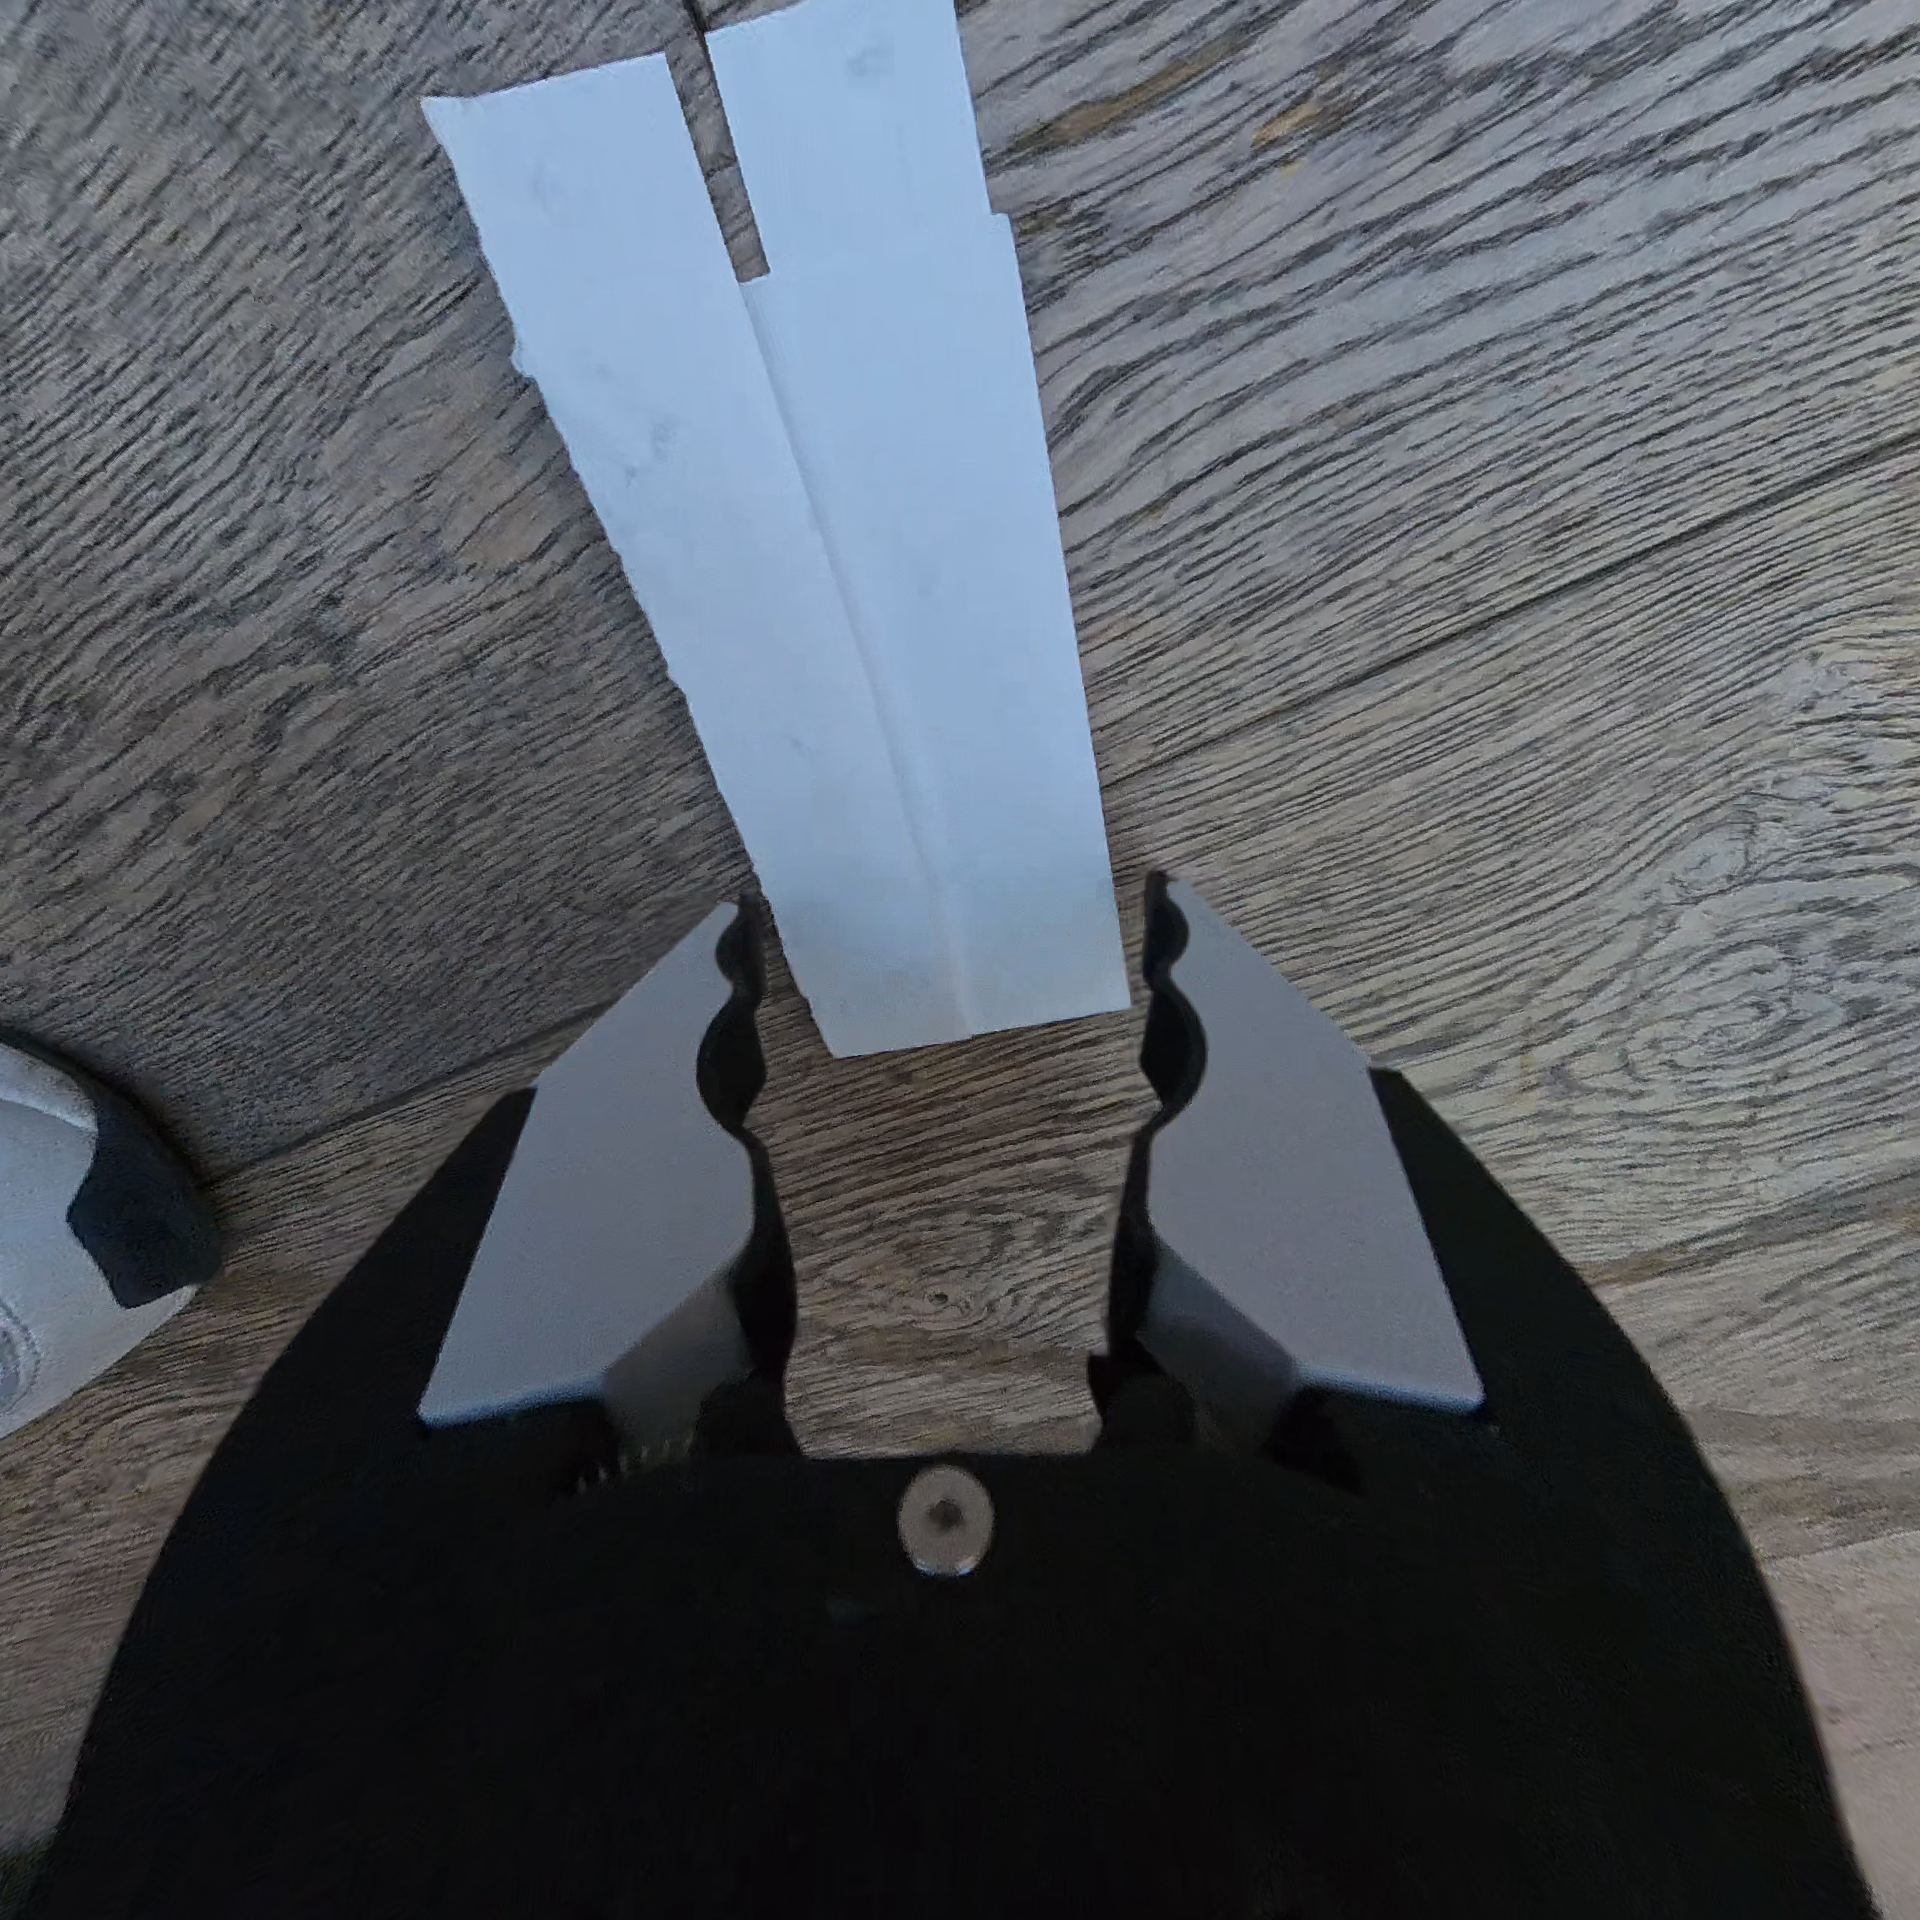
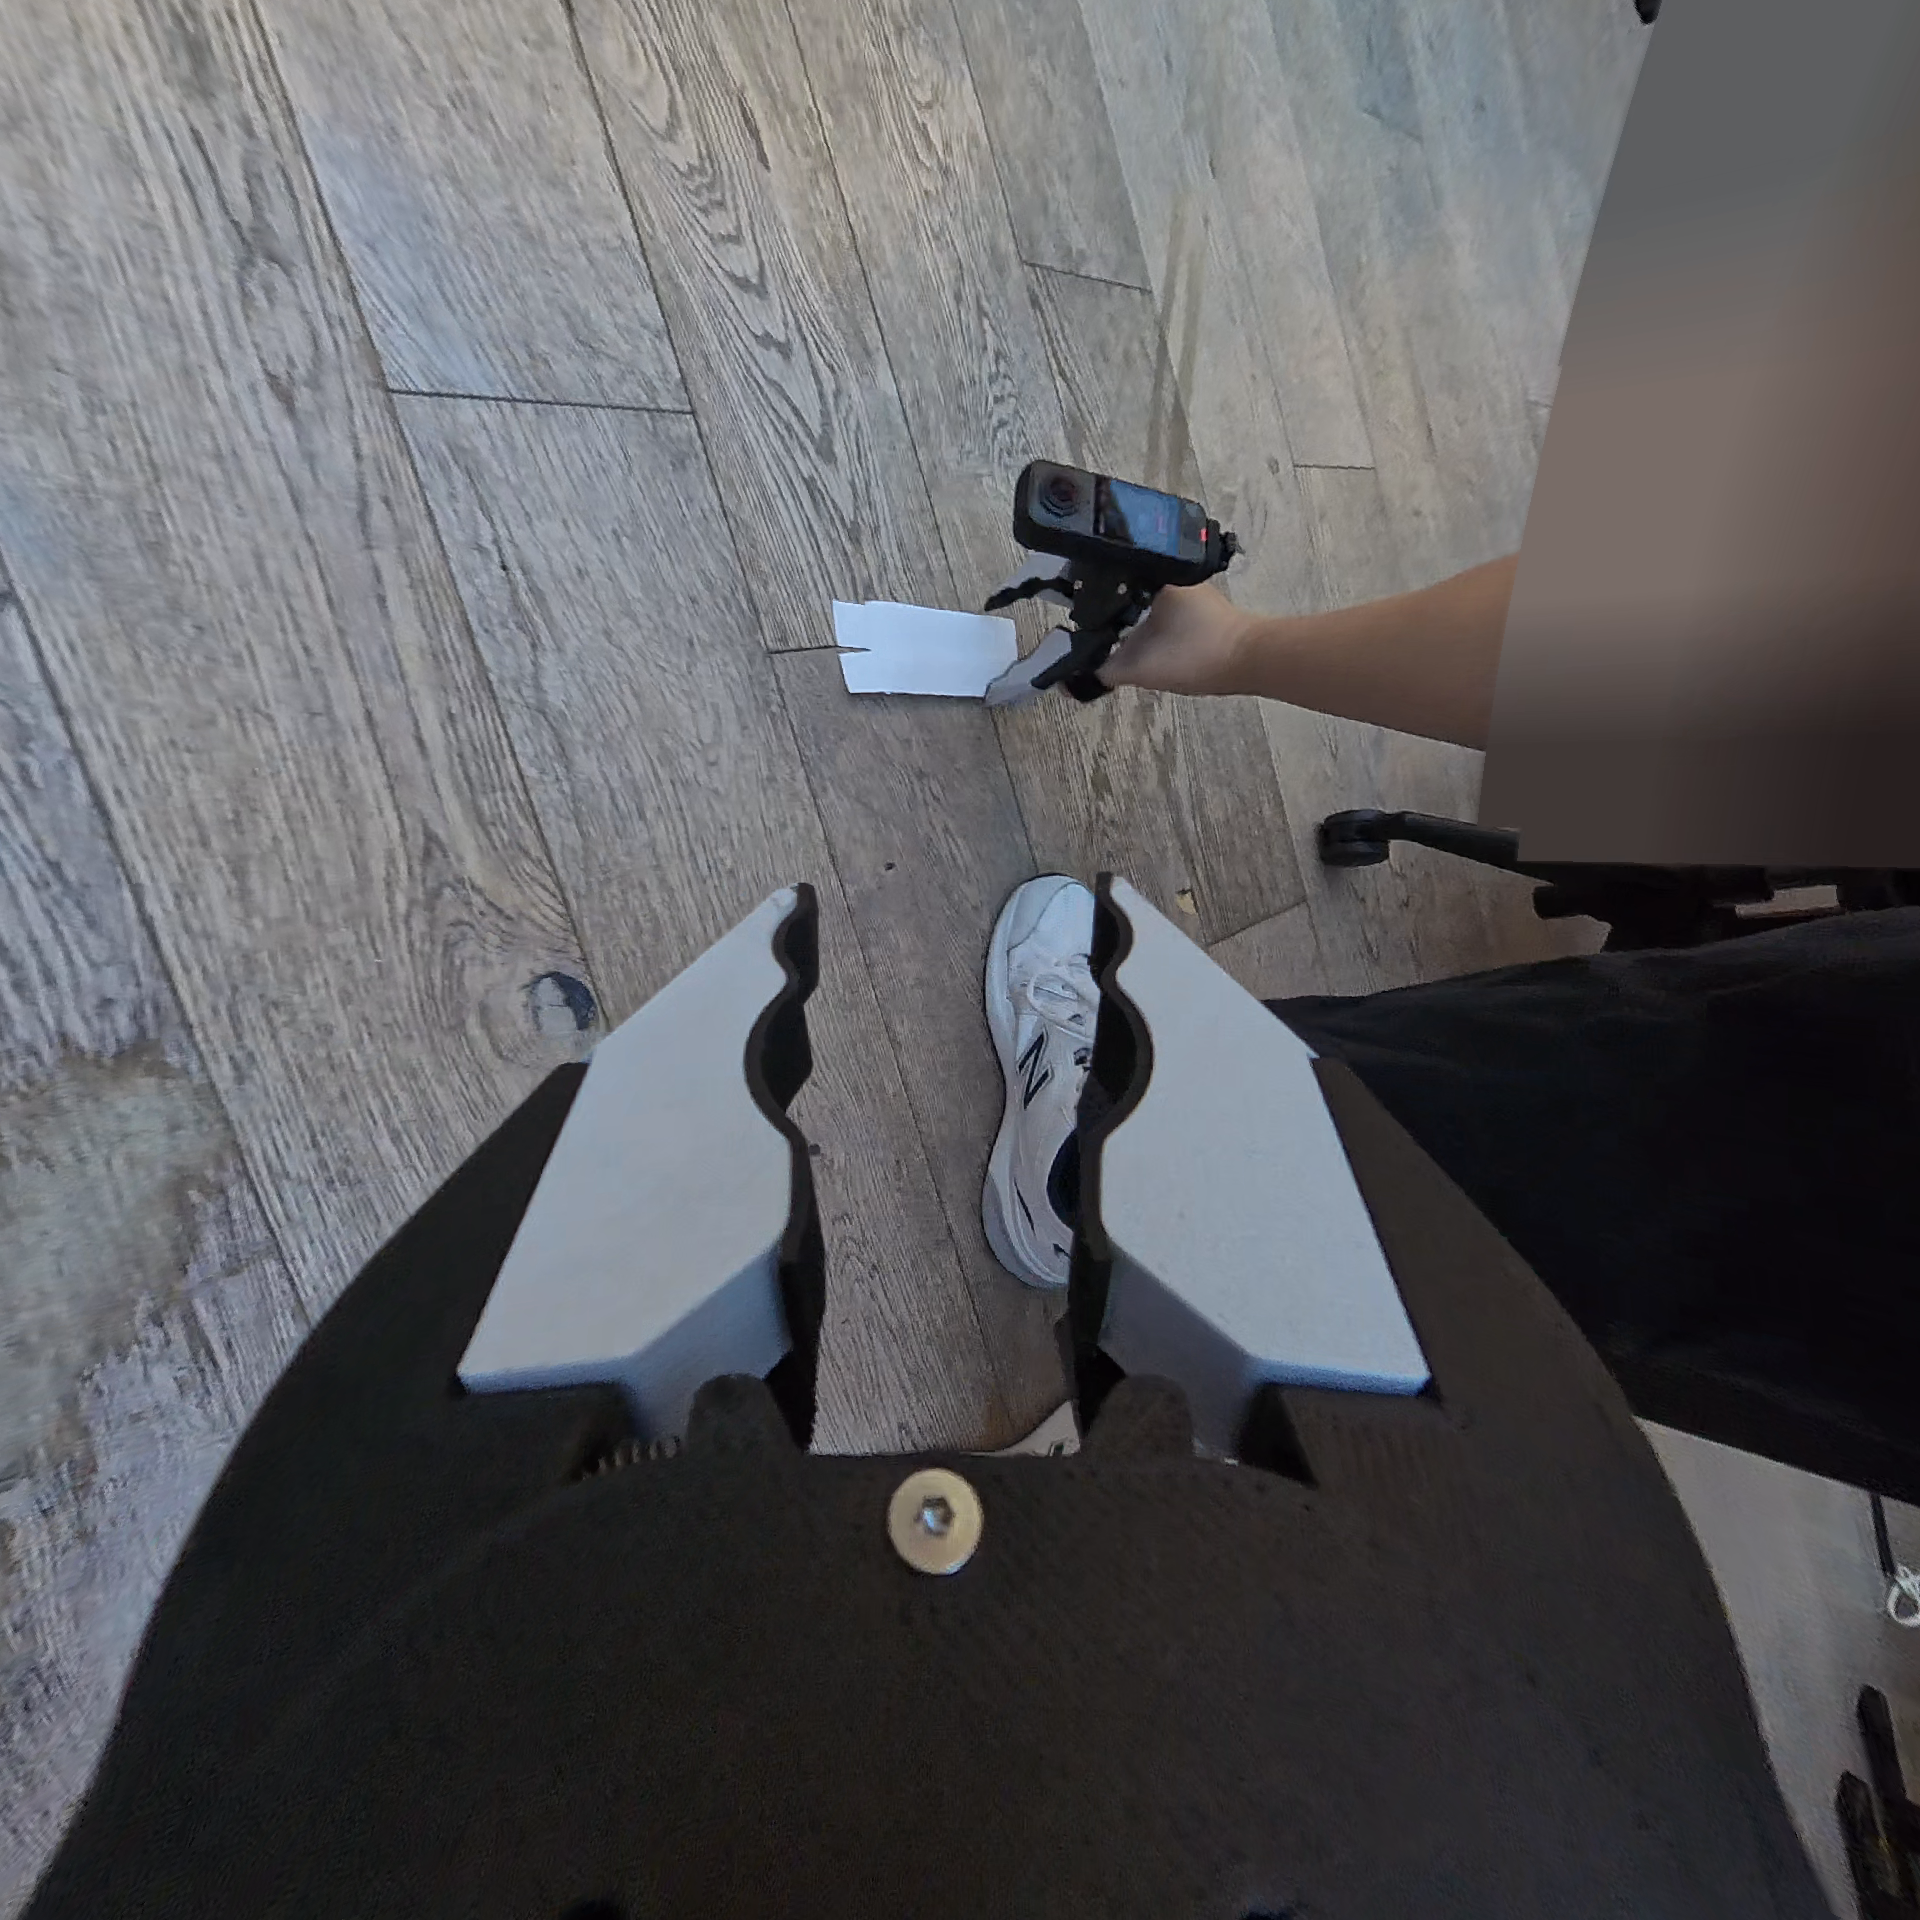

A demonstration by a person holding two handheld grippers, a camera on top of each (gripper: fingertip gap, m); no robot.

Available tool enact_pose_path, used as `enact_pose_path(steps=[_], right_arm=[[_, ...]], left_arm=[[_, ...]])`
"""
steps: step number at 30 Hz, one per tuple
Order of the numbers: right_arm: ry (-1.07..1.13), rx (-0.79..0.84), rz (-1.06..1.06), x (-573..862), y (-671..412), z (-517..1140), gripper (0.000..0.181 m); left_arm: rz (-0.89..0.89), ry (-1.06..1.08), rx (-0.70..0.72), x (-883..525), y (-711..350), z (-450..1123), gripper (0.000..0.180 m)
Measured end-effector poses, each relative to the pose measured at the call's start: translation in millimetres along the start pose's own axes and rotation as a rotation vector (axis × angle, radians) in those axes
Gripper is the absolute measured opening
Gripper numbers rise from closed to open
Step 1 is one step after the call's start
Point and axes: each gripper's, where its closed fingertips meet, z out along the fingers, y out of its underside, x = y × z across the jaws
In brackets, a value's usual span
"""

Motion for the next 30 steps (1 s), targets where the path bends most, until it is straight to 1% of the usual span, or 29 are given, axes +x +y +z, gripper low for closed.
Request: enact_pose_path(steps=[2,4,6,8,9,10,11,12,13,16,18,21,23,25,28,30], right_arm=[[0.014,-0.047,0.007,5,13,12,0.053],[0.023,-0.045,0.01,7,17,19,0.051],[0.047,-0.053,-0.028,7,19,26,0.052],[0.061,-0.032,-0.059,5,16,30,0.052],[0.068,-0.023,-0.071,4,14,32,0.052],[0.078,-0.025,-0.079,3,12,35,0.052],[0.083,-0.029,-0.077,1,12,39,0.052],[0.08,-0.036,-0.067,-2,12,44,0.052],[0.086,-0.048,-0.06,-5,14,49,0.052],[0.133,-0.086,-0.081,-10,23,71,0.052],[0.165,-0.094,-0.108,-11,28,87,0.052],[0.203,-0.13,-0.118,-12,35,111,0.051],[0.233,-0.158,-0.073,-9,35,131,0.053],[0.264,-0.186,0.022,-1,29,147,0.054],[0.332,-0.199,0.257,28,-1,149,0.052],[0.34,-0.244,0.389,44,-18,134,0.051]], left_arm=[[0.005,-0.022,0.008,1,1,4,0.075],[-0.001,-0.029,0.035,3,-2,3,0.072],[-0.012,-0.049,0.009,1,2,1,0.057],[-0.063,-0.086,-0.006,-9,3,-4,0.031],[-0.102,-0.063,-0.008,-9,2,-8,0.025],[-0.128,-0.056,-0.002,-11,1,-13,0.023],[-0.138,-0.072,0.01,-17,-1,-19,0.021],[-0.141,-0.089,0.02,-22,-2,-25,0.013],[-0.143,-0.103,0.038,-27,-5,-31,0.009],[-0.056,-0.211,0.135,-51,-22,-59,0.001],[0.007,-0.284,0.203,-66,-36,-87,0.0],[-0.003,-0.338,0.285,-84,-55,-139,0.0],[-0.04,-0.354,0.334,-93,-68,-177,0.0],[-0.076,-0.389,0.365,-101,-83,-217,0.0],[-0.07,-0.457,0.437,-105,-115,-286,0.0],[-0.067,-0.48,0.488,-102,-142,-339,0.0]])
